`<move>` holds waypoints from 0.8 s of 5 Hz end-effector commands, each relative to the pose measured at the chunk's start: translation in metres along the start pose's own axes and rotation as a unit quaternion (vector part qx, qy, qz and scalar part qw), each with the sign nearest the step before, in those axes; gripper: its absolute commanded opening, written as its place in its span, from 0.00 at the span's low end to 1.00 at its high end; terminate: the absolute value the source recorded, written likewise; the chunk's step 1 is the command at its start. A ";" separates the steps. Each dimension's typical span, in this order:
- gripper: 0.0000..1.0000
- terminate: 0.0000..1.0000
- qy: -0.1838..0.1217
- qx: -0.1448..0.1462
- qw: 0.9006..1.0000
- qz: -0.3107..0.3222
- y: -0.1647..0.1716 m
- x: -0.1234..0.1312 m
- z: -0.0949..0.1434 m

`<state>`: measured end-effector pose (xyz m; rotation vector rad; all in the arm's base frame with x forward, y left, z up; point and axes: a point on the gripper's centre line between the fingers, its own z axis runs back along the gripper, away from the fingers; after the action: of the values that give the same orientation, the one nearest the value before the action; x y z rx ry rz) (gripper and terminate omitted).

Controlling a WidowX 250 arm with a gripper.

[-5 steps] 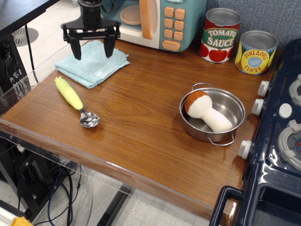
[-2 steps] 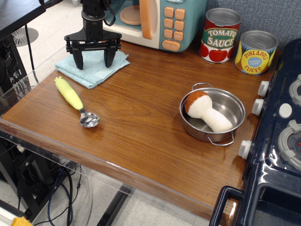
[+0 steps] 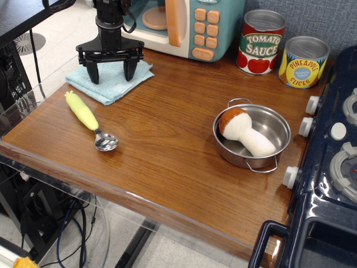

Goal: Move the blue towel between the spoon and pot

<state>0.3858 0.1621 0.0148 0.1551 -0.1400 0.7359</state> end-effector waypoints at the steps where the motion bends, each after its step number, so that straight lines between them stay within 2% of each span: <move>1: 1.00 0.00 -0.004 -0.056 0.997 -0.052 -0.032 -0.039 0.028; 3: 1.00 0.00 0.018 -0.076 0.990 -0.114 -0.049 -0.093 0.037; 4: 1.00 0.00 0.030 -0.078 0.987 -0.137 -0.047 -0.127 0.044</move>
<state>0.3297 0.0321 0.0137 0.0077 -0.0683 0.4509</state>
